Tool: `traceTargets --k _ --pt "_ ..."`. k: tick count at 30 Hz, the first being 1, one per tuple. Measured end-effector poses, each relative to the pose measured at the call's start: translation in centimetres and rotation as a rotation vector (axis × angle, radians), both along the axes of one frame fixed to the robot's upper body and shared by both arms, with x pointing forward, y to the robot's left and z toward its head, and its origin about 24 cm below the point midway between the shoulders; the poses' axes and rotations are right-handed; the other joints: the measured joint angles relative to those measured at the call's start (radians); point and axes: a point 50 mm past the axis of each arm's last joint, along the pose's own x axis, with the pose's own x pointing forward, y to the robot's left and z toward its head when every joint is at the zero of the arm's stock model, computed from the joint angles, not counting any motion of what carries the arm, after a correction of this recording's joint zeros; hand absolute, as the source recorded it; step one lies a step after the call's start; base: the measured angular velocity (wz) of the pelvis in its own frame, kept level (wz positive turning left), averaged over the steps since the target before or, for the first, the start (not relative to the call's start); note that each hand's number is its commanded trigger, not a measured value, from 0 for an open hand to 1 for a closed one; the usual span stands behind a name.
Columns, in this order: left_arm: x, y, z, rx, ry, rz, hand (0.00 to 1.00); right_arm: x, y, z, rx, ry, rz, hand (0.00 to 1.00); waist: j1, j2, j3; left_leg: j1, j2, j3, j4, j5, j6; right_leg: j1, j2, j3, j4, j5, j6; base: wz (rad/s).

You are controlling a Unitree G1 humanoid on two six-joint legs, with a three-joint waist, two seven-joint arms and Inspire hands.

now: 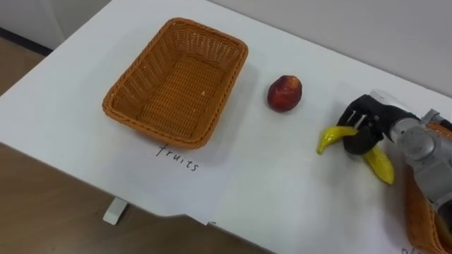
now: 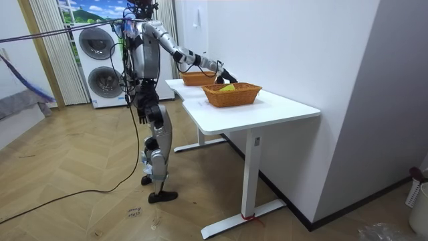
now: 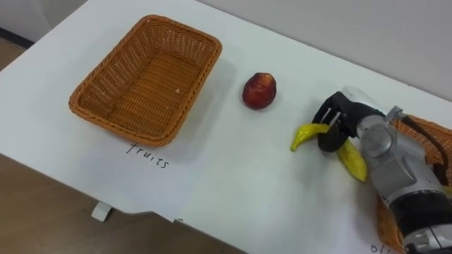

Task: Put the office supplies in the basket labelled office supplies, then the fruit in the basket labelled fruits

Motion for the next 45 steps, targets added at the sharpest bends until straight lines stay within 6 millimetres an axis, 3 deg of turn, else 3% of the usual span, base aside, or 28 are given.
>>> traceTargets --k 13,21,24,29,45 --pt "0.1 0.0 0.1 0.021 -0.010 0.002 0.00 0.7 2.4 2.6 -0.008 -0.089 0.102 1.00 -0.005 0.009 -0.0024 0.014 0.000 0.014 -0.001 0.000 0.000 0.001 -0.001 0.019 0.001 0.000 0.000 -0.03" --pt "0.2 -0.2 0.0 0.018 -0.032 0.003 0.00 0.9 4.9 6.0 -0.053 -0.240 0.219 1.00 -0.009 0.003 -0.0066 0.034 0.000 0.026 -0.004 0.000 0.001 0.015 0.000 0.031 0.002 0.000 0.000 -0.03" --pt "-0.7 -0.2 -0.2 0.027 -0.014 0.039 0.00 0.7 6.2 8.3 -0.041 -0.339 0.276 1.00 -0.019 0.002 -0.0072 0.040 0.001 0.023 -0.004 0.000 0.001 0.025 0.000 0.028 0.002 0.000 0.000 0.03" --pt "-2.1 -0.7 -0.5 0.028 0.010 0.068 0.00 0.2 7.4 10.4 -0.029 -0.424 0.332 1.00 -0.035 0.001 -0.0071 0.063 0.001 0.014 -0.020 0.000 0.001 0.045 0.002 0.027 0.000 0.000 0.000 0.00" --pt "-1.2 -0.7 -0.2 0.023 -0.054 0.115 0.00 -0.3 9.2 15.2 -0.041 -0.553 0.418 1.00 -0.048 -0.010 -0.0137 0.075 0.000 0.014 -0.028 0.001 0.002 0.048 0.002 0.031 0.000 -0.001 0.002 0.00"
